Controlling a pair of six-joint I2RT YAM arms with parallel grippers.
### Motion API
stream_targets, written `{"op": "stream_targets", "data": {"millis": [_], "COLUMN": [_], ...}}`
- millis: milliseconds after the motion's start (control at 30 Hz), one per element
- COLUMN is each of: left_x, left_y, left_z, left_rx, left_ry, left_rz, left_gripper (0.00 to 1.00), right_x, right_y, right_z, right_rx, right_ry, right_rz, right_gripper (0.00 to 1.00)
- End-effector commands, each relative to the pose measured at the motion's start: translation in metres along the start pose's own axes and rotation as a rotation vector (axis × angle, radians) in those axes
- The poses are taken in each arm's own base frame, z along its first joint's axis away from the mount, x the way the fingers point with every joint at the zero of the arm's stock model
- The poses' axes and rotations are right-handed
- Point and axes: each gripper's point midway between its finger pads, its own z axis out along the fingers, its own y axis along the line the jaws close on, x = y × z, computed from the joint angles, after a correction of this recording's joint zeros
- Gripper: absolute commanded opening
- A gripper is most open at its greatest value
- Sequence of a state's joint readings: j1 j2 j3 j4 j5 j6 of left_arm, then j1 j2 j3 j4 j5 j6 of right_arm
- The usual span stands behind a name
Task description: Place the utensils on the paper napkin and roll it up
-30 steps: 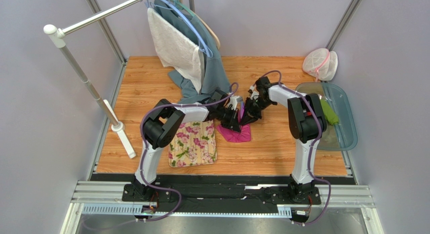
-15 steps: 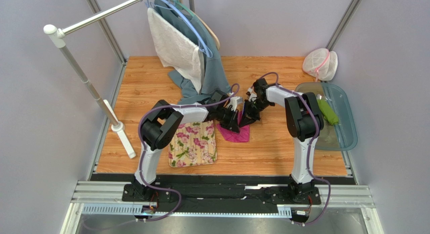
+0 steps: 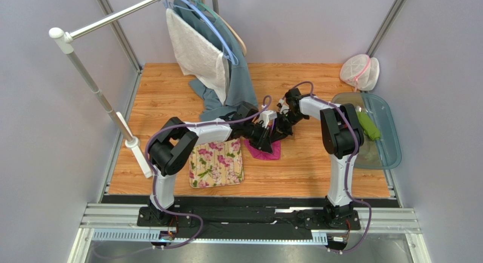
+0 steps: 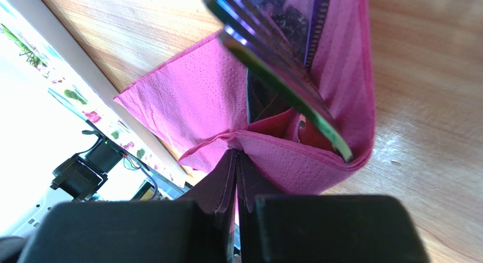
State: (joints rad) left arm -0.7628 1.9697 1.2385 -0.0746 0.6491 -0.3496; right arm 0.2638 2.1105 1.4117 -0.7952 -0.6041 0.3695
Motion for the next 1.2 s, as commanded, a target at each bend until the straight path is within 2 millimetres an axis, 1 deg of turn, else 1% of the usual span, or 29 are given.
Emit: {"op": "stream_targets", "data": {"millis": [0,33,100,167,200,267,300,400,467,533,567,600,667,700,800,867,967,1000,1033,1100,1133,1167], "left_x": [-0.004,0.003,0.009,0.022,0.033,0.044,0.046,0.05,0.049,0.04,0.042,0.026,0.018,0.01,0.0,-0.003,-0.003,0.002,-0.001,0.008,0.006,0.012], "left_y": [0.001,0.01,0.022,0.034,0.041,0.047,0.053,0.061,0.061,0.052,0.047,0.034,0.024,0.016,0.008,0.008,0.017,0.023,0.025,0.035,0.036,0.042], "left_z": [0.009,0.015,0.019,0.024,0.028,0.029,0.029,0.029,0.029,0.025,0.022,0.015,0.006,-0.002,-0.011,-0.012,-0.007,-0.003,-0.002,0.005,0.007,0.008], "left_rx": [-0.016,-0.034,-0.074,-0.102,-0.111,-0.127,-0.149,-0.182,-0.184,-0.151,-0.127,-0.104,-0.089,-0.084,-0.088,-0.097,-0.124,-0.135,-0.143,-0.159,-0.165,-0.187], "left_ry": [-0.005,0.019,0.036,0.073,0.107,0.129,0.134,0.153,0.156,0.134,0.127,0.075,0.049,0.029,0.0,-0.003,0.005,0.023,0.022,0.058,0.061,0.086], "left_rz": [0.038,0.017,0.006,-0.017,-0.038,-0.04,-0.041,-0.031,-0.022,-0.006,0.0,0.038,0.059,0.076,0.103,0.106,0.097,0.083,0.084,0.063,0.063,0.051], "left_gripper": [0.19,0.18,0.15,0.15,0.14,0.13,0.12,0.11,0.12,0.15,0.19,0.2,0.23,0.23,0.24,0.24,0.23,0.23,0.23,0.22,0.22,0.22], "right_x": [0.005,0.005,0.005,0.004,0.004,0.004,0.001,-0.003,-0.003,-0.003,-0.003,-0.002,-0.001,-0.001,-0.001,-0.003,-0.004,-0.004,-0.003,-0.003,-0.003,-0.003], "right_y": [-0.045,-0.045,-0.044,-0.043,-0.043,-0.04,-0.038,-0.03,-0.026,-0.026,-0.027,-0.028,-0.031,-0.031,-0.031,-0.031,-0.031,-0.032,-0.031,-0.031,-0.031,-0.031], "right_z": [0.015,0.015,0.015,0.014,0.014,0.014,0.011,0.007,0.004,0.003,0.004,0.005,0.007,0.007,0.008,0.007,0.008,0.008,0.008,0.009,0.009,0.009], "right_rx": [0.149,0.147,0.143,0.137,0.132,0.117,0.109,0.093,0.08,0.08,0.082,0.083,0.089,0.09,0.09,0.091,0.091,0.091,0.09,0.09,0.09,0.09], "right_ry": [0.015,0.013,0.013,0.012,0.01,0.013,0.004,-0.01,-0.015,-0.015,-0.013,-0.01,-0.004,-0.003,-0.005,-0.011,-0.012,-0.012,-0.011,-0.009,-0.011,-0.011], "right_rz": [0.016,0.015,0.016,0.014,0.011,0.011,0.008,-0.01,-0.014,-0.019,-0.019,-0.017,-0.019,-0.017,-0.017,-0.021,-0.015,-0.011,-0.011,-0.009,-0.01,-0.011], "right_gripper": [0.04,0.04,0.05,0.04,0.04,0.05,0.05,0.06,0.06,0.06,0.06,0.06,0.06,0.06,0.06,0.05,0.05,0.05,0.05,0.05,0.05,0.05]}}
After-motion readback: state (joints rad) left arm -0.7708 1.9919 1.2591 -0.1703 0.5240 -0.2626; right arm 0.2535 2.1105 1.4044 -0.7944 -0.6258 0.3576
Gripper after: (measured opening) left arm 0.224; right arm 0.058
